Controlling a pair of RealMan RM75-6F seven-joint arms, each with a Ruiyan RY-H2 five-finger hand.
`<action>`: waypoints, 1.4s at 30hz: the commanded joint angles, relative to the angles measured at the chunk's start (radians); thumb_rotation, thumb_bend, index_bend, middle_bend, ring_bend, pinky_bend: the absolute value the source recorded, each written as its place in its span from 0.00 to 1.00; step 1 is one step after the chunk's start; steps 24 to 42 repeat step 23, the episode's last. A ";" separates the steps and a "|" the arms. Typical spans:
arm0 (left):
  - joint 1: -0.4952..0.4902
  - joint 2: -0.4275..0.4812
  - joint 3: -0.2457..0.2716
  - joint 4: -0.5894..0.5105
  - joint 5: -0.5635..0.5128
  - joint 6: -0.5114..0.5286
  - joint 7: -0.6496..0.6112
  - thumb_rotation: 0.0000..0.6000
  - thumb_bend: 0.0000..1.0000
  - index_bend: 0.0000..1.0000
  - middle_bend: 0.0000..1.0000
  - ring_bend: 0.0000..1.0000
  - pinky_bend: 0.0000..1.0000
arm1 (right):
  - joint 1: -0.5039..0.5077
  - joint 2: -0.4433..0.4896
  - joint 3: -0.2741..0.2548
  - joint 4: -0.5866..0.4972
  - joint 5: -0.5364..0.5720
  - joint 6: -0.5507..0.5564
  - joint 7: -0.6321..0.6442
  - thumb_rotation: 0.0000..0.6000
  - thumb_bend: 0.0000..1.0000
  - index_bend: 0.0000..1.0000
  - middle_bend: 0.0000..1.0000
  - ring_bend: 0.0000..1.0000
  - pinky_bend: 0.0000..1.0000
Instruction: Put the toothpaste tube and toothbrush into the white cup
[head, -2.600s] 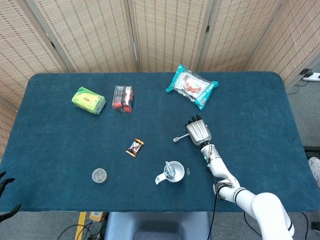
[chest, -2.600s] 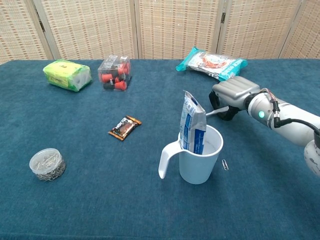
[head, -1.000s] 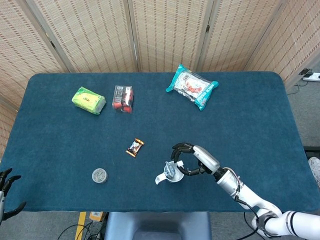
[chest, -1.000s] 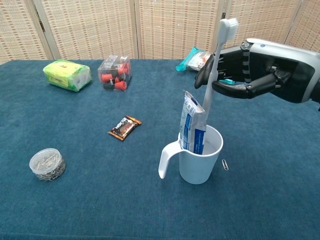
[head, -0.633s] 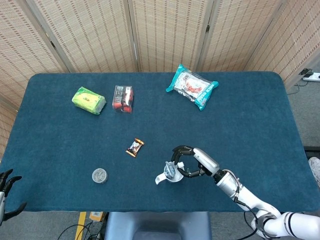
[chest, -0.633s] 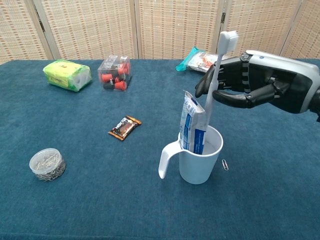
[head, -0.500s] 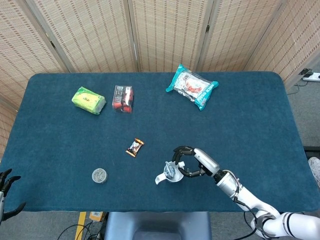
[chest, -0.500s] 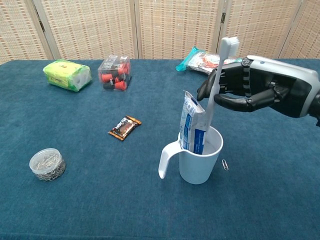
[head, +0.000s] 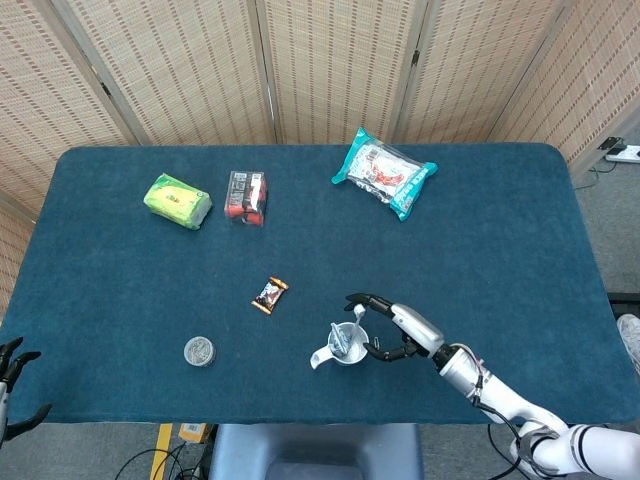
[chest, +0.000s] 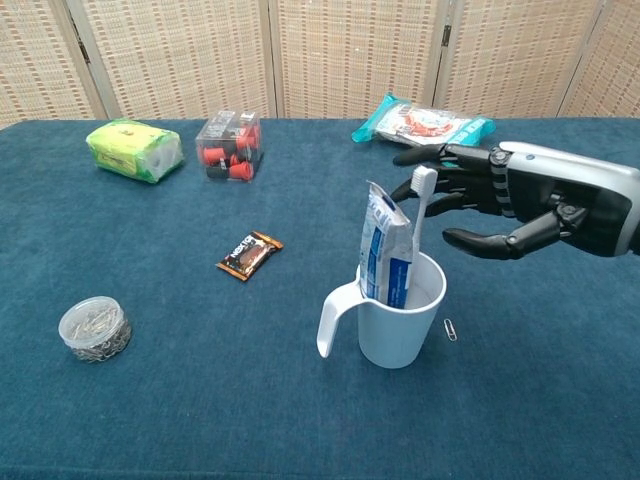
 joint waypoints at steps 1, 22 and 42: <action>-0.002 -0.002 -0.003 0.003 0.003 0.003 -0.003 1.00 0.25 0.26 0.10 0.10 0.15 | -0.023 0.043 -0.005 -0.027 -0.009 0.045 -0.063 1.00 0.33 0.04 0.16 0.06 0.12; -0.065 -0.073 -0.037 0.004 0.062 0.004 0.015 1.00 0.25 0.25 0.10 0.10 0.15 | -0.459 0.223 0.001 -0.116 0.207 0.480 -0.738 1.00 0.39 0.14 0.23 0.06 0.12; -0.067 -0.075 -0.038 0.001 0.065 0.004 0.018 1.00 0.25 0.25 0.10 0.10 0.15 | -0.472 0.226 -0.001 -0.113 0.209 0.487 -0.733 1.00 0.39 0.14 0.23 0.06 0.12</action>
